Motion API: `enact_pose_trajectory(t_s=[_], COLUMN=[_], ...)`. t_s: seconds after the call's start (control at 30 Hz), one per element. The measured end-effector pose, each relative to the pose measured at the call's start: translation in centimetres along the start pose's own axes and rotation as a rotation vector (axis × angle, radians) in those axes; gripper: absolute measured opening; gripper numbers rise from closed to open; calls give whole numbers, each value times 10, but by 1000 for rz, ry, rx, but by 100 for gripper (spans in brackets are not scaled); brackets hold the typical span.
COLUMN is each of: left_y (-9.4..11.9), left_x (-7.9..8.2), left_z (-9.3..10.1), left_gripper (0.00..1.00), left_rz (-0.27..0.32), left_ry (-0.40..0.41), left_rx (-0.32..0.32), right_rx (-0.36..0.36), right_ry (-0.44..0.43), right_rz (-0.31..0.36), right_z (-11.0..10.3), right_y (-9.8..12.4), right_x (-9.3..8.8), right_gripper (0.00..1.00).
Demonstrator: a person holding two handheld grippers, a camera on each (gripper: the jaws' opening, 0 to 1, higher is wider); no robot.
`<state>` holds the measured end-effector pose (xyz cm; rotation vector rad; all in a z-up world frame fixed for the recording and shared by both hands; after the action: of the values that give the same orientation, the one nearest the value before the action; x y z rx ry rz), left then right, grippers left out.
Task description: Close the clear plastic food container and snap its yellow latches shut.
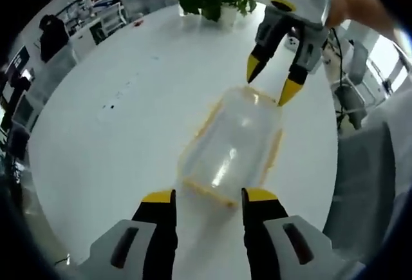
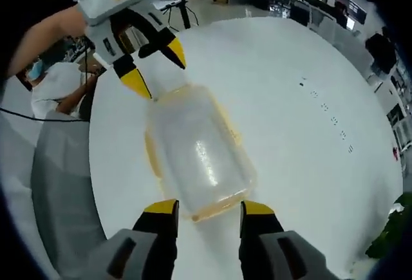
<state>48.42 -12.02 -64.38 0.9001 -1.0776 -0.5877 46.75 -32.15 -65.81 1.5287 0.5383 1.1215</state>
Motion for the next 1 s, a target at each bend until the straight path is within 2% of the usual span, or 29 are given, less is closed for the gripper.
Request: enact_pose_trajectory(t_s=[0.13, 0.2, 0.33, 0.4, 0.47, 0.57, 0.7, 1.0], left_y=[0, 1, 3, 2, 1, -3, -3, -12], left_x=[1, 1, 6, 9, 10, 10, 18, 29], left_z=[-1, -2, -4, -1, 1, 1, 6, 13], left_gripper=[38, 37, 38, 38, 38, 37, 38, 39], left_rz=[-14, -20, -9, 1, -30, -44, -20, -11], left_ry=[-51, -51, -70, -110, -158, -169, -190, -249], left_rx=[-1, 0, -3, -18, -21, -24, -42, -63], right_rx=[2, 2, 2, -1, 11, 19, 34, 45], right_ry=[22, 43, 81, 100, 130, 136, 139, 163], right_rz=[-12, -19, -28, -28, -27, -28, -21, 4], right_z=[1, 1, 1, 1, -1, -2, -4, -6], right_y=[0, 1, 0, 0, -1, -2, -3, -7], right_x=[1, 2, 3, 3, 5, 6, 10, 19], right_gripper=[35, 35, 35, 35, 34, 32, 33, 29])
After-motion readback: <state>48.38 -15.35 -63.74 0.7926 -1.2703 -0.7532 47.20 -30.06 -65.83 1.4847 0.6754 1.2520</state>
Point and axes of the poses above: the point that each gripper's makers call its tool centre point, and the gripper's own axes: y roughly backward along the fingers, z roughly to its right, x roughly out of its top, the point moved 7 cm from there along y, roughly backward along the fingers, and after that the axes turned 11 degrees about -x, right-handed, at the moved point
